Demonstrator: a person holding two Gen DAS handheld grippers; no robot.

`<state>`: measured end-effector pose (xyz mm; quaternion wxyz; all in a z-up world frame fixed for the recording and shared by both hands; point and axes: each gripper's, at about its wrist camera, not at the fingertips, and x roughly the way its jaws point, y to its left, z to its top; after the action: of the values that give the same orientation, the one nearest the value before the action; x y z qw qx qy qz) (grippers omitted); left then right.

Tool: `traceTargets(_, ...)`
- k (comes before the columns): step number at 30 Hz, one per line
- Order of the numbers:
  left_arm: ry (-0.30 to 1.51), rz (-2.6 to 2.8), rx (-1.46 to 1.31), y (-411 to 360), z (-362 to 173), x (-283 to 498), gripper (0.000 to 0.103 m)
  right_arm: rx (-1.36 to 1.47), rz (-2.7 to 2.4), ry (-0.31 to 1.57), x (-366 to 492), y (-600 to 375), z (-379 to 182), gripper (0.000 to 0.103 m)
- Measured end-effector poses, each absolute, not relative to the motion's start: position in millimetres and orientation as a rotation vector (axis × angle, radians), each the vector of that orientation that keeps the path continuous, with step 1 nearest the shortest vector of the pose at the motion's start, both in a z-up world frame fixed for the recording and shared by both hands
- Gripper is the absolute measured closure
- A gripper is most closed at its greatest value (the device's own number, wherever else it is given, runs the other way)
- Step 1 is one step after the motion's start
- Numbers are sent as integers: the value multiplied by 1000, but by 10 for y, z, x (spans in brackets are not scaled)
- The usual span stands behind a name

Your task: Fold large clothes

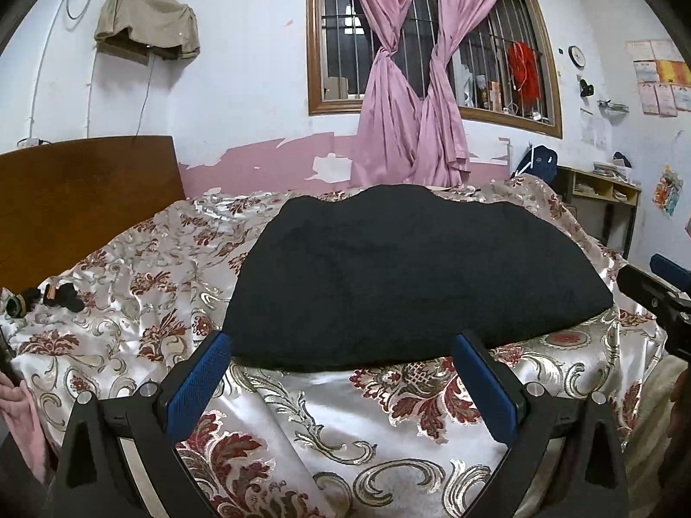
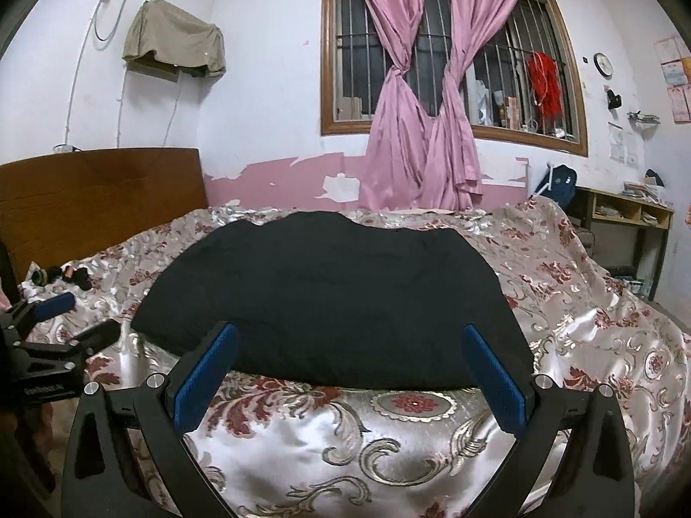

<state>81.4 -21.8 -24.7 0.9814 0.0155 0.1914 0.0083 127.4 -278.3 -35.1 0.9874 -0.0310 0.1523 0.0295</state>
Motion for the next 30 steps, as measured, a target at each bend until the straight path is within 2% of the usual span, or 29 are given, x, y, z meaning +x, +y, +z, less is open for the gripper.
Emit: traceTargets(30,394,36,35,-176,-296,899,0,-35,37,337,1385,-2843,-474,2)
